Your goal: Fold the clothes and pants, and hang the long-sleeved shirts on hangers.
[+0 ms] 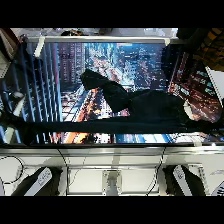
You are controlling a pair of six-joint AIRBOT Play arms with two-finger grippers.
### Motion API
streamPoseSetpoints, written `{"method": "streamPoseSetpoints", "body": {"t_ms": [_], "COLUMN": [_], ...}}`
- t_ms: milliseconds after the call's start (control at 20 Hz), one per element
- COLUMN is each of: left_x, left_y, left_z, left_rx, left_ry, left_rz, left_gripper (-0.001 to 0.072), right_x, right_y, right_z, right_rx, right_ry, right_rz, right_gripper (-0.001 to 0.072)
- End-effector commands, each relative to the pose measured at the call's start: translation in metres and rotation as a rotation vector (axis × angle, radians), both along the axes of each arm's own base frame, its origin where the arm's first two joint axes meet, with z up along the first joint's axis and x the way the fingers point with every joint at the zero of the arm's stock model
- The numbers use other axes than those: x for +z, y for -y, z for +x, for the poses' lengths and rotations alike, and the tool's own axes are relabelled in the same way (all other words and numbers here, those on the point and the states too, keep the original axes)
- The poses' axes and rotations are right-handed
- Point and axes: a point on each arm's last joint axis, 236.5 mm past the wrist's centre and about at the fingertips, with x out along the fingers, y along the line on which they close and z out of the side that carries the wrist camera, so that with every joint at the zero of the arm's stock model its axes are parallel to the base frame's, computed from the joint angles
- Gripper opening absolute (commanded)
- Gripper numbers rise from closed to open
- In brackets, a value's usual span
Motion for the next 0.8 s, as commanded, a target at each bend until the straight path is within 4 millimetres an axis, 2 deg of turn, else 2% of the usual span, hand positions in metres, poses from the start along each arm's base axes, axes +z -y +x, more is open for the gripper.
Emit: {"method": "streamPoseSetpoints", "body": {"t_ms": [0, 50, 100, 150, 200, 250, 300, 350, 500, 600, 700, 750], "left_x": [-0.047, -0.049, -0.049, -0.049, -0.049, -0.05, -0.049, -0.047, -0.031, -0.011, 0.016, 0.031], "left_y": [0.013, 0.012, 0.012, 0.011, 0.013, 0.018, 0.019, 0.018, 0.009, 0.001, 0.008, 0.019], "left_z": [-0.051, -0.057, -0.057, -0.057, -0.055, -0.053, -0.051, -0.049, -0.035, -0.012, 0.025, 0.043], "left_rx": [-0.065, -0.069, -0.069, -0.07, -0.07, -0.094, -0.098, -0.098, -0.095, -0.063, -0.022, -0.015], "left_ry": [-0.187, -0.207, -0.21, -0.208, -0.201, -0.195, -0.189, -0.184, -0.141, -0.055, 0.102, 0.177], "left_rz": [-0.028, -0.021, -0.02, -0.019, -0.025, -0.043, -0.047, -0.044, -0.015, 0.006, -0.042, -0.09], "left_gripper": [0.0028, 0.0028, 0.0029, 0.0028, 0.0032, 0.0103, 0.0208, 0.0243, 0.0242, 0.0241, 0.0241, 0.0242], "right_x": [-0.012, -0.013, -0.014, -0.014, -0.013, -0.013, -0.012, -0.011, -0.005, 0.007, 0.023, 0.031], "right_y": [0.007, 0.006, 0.007, 0.009, 0.012, 0.013, 0.017, 0.021, 0.037, 0.056, 0.068, 0.066], "right_z": [-0.033, -0.04, -0.047, -0.054, -0.058, -0.062, -0.065, -0.069, -0.081, -0.087, -0.074, -0.059], "right_rx": [-0.062, -0.041, -0.034, -0.034, -0.033, -0.033, -0.033, -0.033, -0.043, -0.11, -0.195, -0.197], "right_ry": [-0.079, -0.112, -0.145, -0.172, -0.19, -0.207, -0.224, -0.242, -0.294, -0.299, -0.215, -0.148], "right_rz": [0.022, 0.024, 0.018, 0.008, -0.002, -0.01, -0.025, -0.045, -0.116, -0.197, -0.238, -0.221], "right_gripper": [0.0041, 0.014, 0.0419, 0.0541, 0.055, 0.055, 0.055, 0.055, 0.0549, 0.0549, 0.0549, 0.0542]}}
